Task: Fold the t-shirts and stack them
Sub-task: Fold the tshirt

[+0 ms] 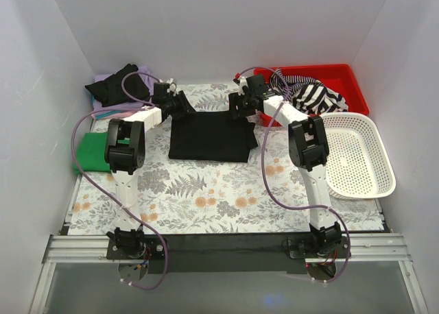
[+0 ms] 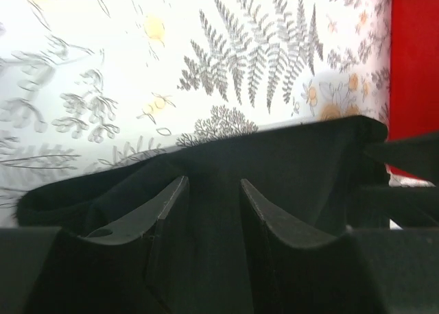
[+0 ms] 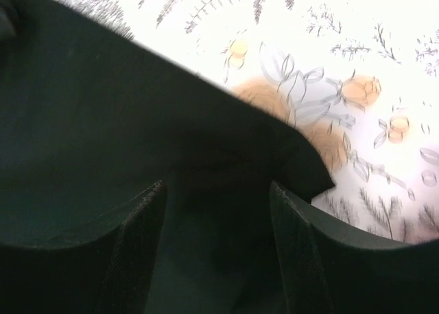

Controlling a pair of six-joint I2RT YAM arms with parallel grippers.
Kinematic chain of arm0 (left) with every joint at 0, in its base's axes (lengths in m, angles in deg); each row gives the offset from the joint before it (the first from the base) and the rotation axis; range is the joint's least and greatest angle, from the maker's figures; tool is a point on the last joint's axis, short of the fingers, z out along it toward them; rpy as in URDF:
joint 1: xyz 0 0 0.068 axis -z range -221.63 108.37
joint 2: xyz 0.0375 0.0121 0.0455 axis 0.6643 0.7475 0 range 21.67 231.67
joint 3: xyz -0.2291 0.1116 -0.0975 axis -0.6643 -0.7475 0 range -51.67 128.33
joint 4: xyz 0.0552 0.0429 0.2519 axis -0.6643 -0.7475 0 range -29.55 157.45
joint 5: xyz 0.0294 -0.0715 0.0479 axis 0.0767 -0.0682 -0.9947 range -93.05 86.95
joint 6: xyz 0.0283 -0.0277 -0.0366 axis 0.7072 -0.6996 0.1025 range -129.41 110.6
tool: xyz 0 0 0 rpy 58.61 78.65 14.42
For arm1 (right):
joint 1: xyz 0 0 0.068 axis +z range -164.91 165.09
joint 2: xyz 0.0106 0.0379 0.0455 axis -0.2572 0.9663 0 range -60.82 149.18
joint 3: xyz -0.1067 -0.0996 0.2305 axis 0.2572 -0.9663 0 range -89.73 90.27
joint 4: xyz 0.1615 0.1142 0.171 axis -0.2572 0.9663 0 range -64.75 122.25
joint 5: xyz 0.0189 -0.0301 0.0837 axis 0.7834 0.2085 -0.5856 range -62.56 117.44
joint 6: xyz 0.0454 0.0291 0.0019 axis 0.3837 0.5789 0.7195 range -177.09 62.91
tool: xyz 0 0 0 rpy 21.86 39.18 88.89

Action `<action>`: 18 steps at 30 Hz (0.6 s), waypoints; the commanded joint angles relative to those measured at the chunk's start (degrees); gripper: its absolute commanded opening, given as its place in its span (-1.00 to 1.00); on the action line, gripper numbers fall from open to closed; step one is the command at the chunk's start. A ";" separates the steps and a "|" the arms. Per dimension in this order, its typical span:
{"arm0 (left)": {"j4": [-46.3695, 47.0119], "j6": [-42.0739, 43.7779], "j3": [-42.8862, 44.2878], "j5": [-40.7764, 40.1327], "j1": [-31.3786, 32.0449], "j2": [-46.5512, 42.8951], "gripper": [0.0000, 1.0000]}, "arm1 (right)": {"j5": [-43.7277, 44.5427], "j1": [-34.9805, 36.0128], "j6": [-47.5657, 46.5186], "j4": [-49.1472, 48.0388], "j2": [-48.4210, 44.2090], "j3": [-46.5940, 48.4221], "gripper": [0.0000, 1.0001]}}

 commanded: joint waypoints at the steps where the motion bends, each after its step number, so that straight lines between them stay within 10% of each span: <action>1: 0.80 3.37 -0.52 -6.14 -0.54 -10.02 -0.31 | -1.15 0.70 -2.79 -0.71 -8.72 -2.53 0.36; 18: -3.24 5.75 -4.84 -16.35 -0.54 -8.01 -0.27 | -0.01 13.27 -1.82 -3.08 -10.67 -12.83 0.35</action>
